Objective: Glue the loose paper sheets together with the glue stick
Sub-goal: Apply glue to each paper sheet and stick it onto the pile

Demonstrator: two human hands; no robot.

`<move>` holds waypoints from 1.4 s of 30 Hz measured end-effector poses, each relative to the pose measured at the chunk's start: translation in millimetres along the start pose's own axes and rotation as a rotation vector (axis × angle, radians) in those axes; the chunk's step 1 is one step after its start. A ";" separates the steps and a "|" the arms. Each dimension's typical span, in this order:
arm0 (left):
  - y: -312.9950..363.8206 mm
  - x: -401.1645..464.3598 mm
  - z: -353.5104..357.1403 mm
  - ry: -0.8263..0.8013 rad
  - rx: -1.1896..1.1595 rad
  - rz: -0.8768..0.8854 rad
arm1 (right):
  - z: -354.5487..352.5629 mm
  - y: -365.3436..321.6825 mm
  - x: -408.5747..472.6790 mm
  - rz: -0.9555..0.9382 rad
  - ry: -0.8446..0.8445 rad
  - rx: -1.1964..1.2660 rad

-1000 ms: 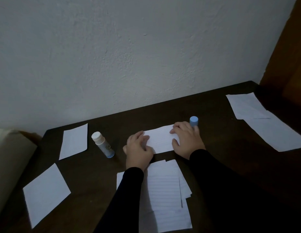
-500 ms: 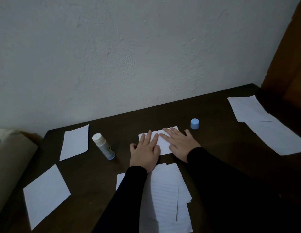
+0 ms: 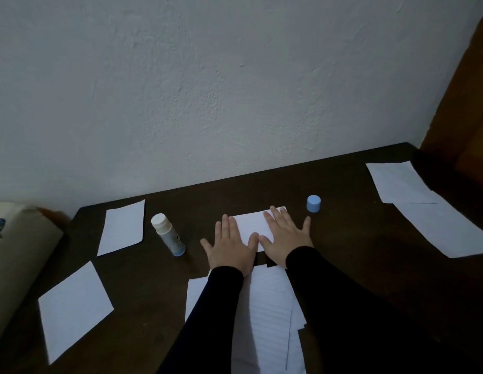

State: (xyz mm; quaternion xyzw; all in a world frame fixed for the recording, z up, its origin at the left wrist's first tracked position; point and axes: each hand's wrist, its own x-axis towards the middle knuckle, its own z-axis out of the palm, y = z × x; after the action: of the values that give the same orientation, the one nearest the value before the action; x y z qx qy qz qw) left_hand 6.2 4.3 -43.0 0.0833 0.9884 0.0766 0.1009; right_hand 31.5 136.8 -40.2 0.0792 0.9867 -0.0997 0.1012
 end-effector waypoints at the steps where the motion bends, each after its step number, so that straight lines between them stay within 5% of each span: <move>1: -0.3 -0.5 -0.6 -0.006 0.009 -0.017 | 1.2 -1.4 -1.6 0.016 0.008 0.008; 11: -7.4 6.1 -28.6 -0.161 0.071 0.026 | -0.5 7.5 -12.5 0.003 -0.048 -0.010; 17: -12.0 -11.7 -25.3 -0.081 0.115 0.237 | -0.2 6.0 -28.6 -0.162 -0.055 -0.086; 28: -33.4 -18.5 -42.0 -0.282 0.132 0.162 | 1.5 7.5 -39.5 0.025 -0.075 -0.063; 34: -40.7 -16.0 -39.9 0.034 0.113 0.255 | -14.3 11.8 -30.7 -0.067 0.133 -0.066; 38: -43.6 -11.0 -40.6 -0.203 0.073 0.213 | -14.4 22.8 -18.5 -0.041 -0.104 -0.028; 42: -51.3 -8.0 -47.3 -0.312 0.049 0.208 | -10.5 25.8 -15.9 -0.033 -0.114 -0.044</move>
State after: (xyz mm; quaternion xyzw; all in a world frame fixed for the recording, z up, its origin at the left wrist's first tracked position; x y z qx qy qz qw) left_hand -3.7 -53.5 -4.4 0.1985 0.9483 0.0488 0.2426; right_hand 49.5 161.8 -31.3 0.0548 0.9825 -0.0839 0.1573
